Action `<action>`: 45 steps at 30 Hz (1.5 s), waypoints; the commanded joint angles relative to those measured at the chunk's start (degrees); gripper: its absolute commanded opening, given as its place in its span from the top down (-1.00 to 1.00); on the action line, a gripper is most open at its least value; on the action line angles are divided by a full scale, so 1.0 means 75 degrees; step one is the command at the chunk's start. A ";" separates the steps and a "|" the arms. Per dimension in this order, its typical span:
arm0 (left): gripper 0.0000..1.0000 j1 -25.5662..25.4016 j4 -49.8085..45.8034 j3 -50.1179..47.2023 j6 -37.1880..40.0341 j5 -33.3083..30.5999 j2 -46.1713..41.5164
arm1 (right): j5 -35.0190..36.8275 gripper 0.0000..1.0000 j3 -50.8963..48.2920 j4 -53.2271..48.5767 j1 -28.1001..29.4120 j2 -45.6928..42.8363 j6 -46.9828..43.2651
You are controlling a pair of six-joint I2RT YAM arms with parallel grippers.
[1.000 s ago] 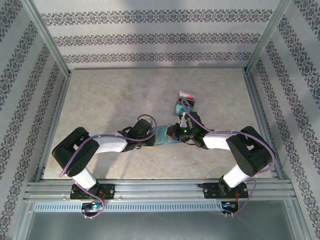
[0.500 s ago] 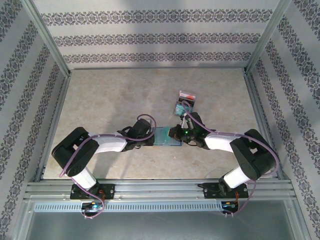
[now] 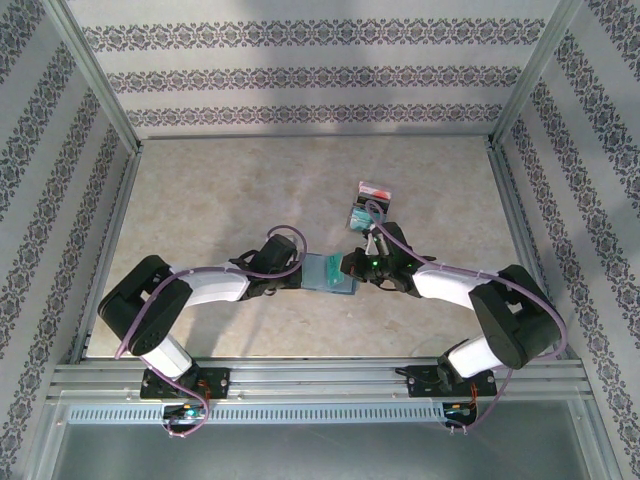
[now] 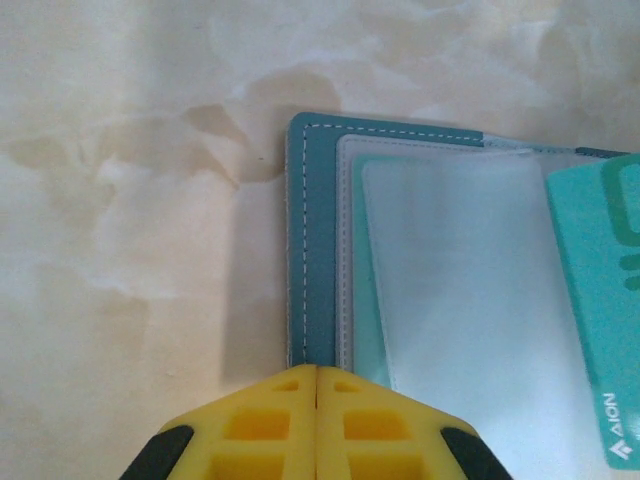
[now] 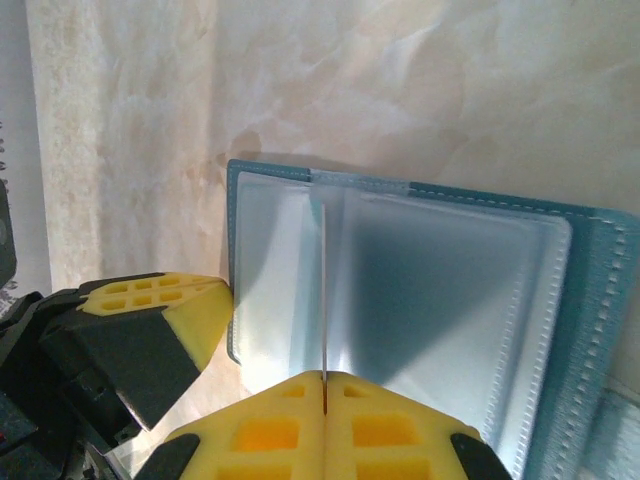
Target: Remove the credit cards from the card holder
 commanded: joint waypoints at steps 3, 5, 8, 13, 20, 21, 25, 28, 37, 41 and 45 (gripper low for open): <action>0.84 0.0091 -0.0559 0.0009 0.0273 -0.0238 -0.0402 | 0.0237 0.95 0.0370 -0.0563 -0.0089 -0.0495 -0.0443; 0.81 0.0097 -0.0692 0.0081 0.0308 -0.0261 -0.0525 | 0.0320 0.95 0.0454 -0.0809 -0.0112 -0.0639 -0.0624; 0.72 0.0097 -0.0928 0.0185 0.0370 -0.0309 -0.0735 | 0.0514 0.95 0.0701 -0.1394 -0.0124 -0.0843 -0.1070; 0.62 0.0097 -0.1065 0.0268 0.0463 -0.0287 -0.1181 | 0.1223 1.00 0.1351 -0.2670 -0.0180 -0.1083 -0.2219; 0.51 0.0068 -0.1060 0.0377 0.0523 -0.0064 -0.1432 | 0.2783 1.00 0.2594 -0.4216 -0.0320 -0.1027 -0.4301; 0.47 0.0062 -0.1047 0.0359 0.0534 -0.0055 -0.1455 | 0.2932 1.00 0.2749 -0.4324 -0.0363 -0.0982 -0.4579; 0.21 0.0018 -0.1045 0.0328 0.0564 -0.0062 -0.1508 | 0.3089 1.00 0.3178 -0.4457 -0.0548 -0.0833 -0.5592; -0.02 -0.0042 -0.1073 0.0325 0.0628 -0.0103 -0.1531 | 0.2757 1.00 0.3532 -0.4624 -0.0792 -0.0607 -0.6442; -0.99 -0.0044 -0.1432 0.0391 0.0611 -0.0438 -0.1725 | 0.1724 1.00 0.5135 -0.5911 -0.1179 0.0632 -0.9502; -0.99 -0.0043 -0.1657 0.0370 0.0601 -0.0589 -0.1954 | 0.1601 1.00 0.5704 -0.6345 -0.1202 0.1095 -1.0497; -0.99 -0.0046 -0.1896 0.0327 0.0586 -0.0783 -0.2258 | 0.1523 1.00 0.6298 -0.6880 -0.1318 0.1638 -1.1175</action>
